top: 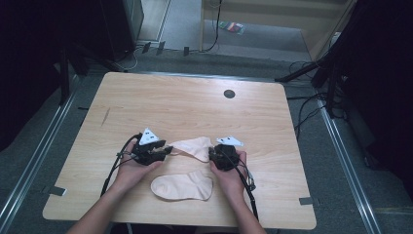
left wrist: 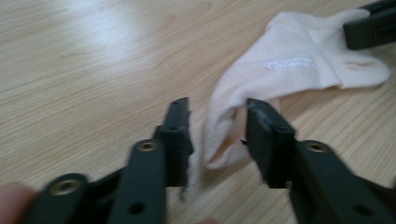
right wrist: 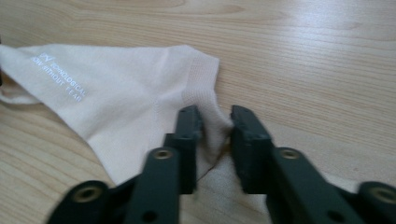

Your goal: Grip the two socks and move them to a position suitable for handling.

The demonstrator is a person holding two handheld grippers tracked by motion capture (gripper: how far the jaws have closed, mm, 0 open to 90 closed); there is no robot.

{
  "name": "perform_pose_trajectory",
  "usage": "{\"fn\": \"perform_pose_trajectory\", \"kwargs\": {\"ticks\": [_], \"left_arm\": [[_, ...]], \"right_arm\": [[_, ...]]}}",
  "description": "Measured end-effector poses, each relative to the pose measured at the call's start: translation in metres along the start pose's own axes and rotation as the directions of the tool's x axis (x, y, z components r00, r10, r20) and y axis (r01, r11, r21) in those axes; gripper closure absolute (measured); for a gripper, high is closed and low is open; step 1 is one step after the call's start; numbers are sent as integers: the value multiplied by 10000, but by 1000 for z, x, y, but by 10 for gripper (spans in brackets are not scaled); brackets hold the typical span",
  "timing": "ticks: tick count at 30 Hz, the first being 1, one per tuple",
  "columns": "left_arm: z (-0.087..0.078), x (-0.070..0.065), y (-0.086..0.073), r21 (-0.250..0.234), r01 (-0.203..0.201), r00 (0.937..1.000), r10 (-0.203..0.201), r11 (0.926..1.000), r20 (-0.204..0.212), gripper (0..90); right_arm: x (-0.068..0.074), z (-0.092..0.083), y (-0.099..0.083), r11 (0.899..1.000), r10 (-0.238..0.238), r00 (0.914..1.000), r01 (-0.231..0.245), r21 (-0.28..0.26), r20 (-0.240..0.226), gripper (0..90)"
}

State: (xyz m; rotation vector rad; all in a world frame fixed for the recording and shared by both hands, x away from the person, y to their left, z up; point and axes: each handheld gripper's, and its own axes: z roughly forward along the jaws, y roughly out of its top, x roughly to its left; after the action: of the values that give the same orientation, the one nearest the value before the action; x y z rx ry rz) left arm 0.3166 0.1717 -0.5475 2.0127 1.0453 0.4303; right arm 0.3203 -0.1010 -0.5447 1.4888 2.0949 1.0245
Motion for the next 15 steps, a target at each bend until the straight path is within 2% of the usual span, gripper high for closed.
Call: {"fn": "perform_pose_trajectory", "kwargs": {"ticks": [2, 3, 5, 7, 9, 10, 11, 12, 13, 14, 15], "left_arm": [[0, -1, 0, 87, -24, 10000, 24, 10000, -39, 827], [0, 0, 1, 43, 153, 9998, -153, 9999, -100, 874], [-3, 3, 3, -207, 471, 9986, -476, 9987, -233, 893], [-7, 4, 8, -682, 647, 9965, -681, 9956, -487, 896], [-11, 0, 14, -1253, 498, 9969, -570, 9909, -544, 895], [-11, 0, 14, -1253, 498, 9969, -570, 9909, -544, 893], [-16, -9, 21, -2061, 62, 9995, -124, 9785, -288, 890], [-16, -9, 21, -2061, 62, 9995, -124, 9785, -288, 880], [-20, -20, 26, -2837, -397, 9970, 567, 9581, 520, 858], [-20, -20, 26, -2837, -397, 9970, 567, 9581, 520, 802], [-23, -32, 28, -3317, -1026, 9775, 1568, 9378, 1411, 720]], "right_arm": [[0, 0, 0, 10000, -64, 9998, 64, 50, -176, 832], [1, 0, 0, 9999, -74, 9996, 76, 92, -259, 844], [1, 0, -1, 9997, -217, 9987, 221, 85, -464, 852], [3, 0, -1, 9995, -294, 9976, 300, 86, -627, 855], [5, 0, -2, 9989, -464, 9966, 471, 88, -679, 856], [6, 0, -2, 9982, -579, 9960, 586, 81, -681, 856], [7, 0, -2, 9978, -654, 9954, 659, 49, -702, 856], [7, 0, -3, 9975, -697, 9948, 703, 59, -744, 856], [7, 0, -3, 9970, -765, 9943, 772, 62, -742, 855], [7, 0, -3, 9970, -765, 9943, 772, 62, -742, 855], [6, -1, -2, 9966, -817, 9940, 824, 75, -730, 855]]}}
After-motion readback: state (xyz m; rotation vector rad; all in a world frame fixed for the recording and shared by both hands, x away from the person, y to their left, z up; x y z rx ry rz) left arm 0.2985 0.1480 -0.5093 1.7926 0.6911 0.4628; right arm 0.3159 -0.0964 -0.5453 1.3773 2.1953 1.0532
